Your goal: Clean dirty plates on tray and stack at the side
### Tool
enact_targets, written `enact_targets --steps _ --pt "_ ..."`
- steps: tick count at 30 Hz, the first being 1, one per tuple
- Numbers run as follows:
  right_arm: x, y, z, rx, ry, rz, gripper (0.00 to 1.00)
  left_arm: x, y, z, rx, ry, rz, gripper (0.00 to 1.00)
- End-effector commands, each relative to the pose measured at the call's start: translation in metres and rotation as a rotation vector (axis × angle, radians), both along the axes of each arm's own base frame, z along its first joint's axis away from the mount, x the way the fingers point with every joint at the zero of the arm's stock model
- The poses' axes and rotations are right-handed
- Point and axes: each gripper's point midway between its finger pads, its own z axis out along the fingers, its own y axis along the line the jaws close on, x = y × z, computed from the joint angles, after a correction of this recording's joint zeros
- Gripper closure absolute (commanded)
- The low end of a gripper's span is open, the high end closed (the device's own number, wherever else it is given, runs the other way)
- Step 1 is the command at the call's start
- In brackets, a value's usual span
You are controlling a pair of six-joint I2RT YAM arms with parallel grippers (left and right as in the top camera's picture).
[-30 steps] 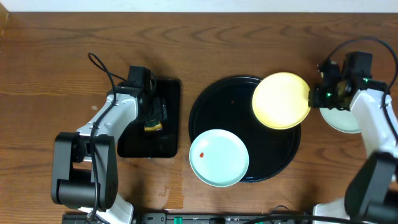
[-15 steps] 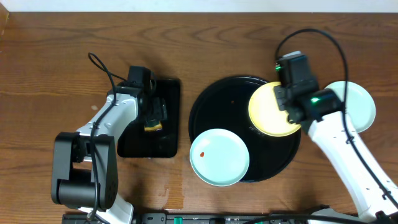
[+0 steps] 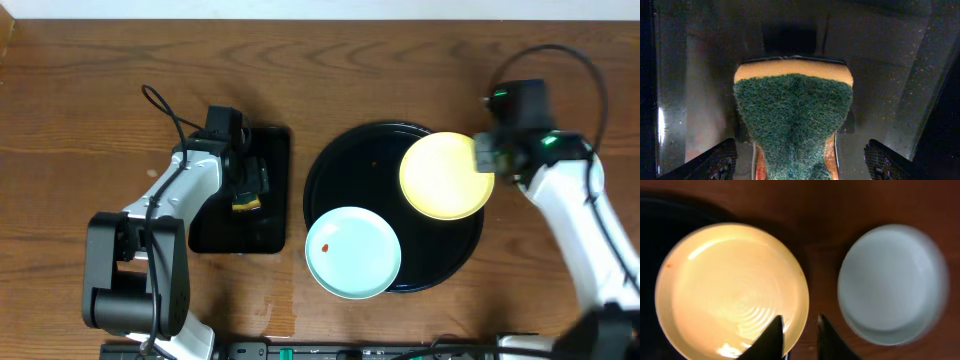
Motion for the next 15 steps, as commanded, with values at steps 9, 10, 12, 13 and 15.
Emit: enact_targets --steps 9,10,12,13,15 --pt "0.002 -0.009 -0.076 0.527 0.139 0.108 0.64 -0.005 -0.001 -0.004 -0.006 0.014 -0.007 0.18" --pt "0.001 -0.005 -0.08 0.548 0.147 0.128 0.64 -0.005 -0.001 -0.004 -0.006 0.014 -0.007 0.18" --pt "0.0 -0.001 -0.088 0.565 0.17 0.131 0.63 -0.005 -0.001 -0.004 -0.006 0.015 -0.007 0.18" --pt "0.0 -0.002 -0.091 0.567 0.175 0.129 0.64 -0.005 -0.001 -0.004 -0.006 0.014 -0.007 0.18" --pt "0.003 -0.004 -0.097 0.557 0.173 0.126 0.72 -0.005 -0.001 -0.004 -0.006 0.014 -0.007 0.18"
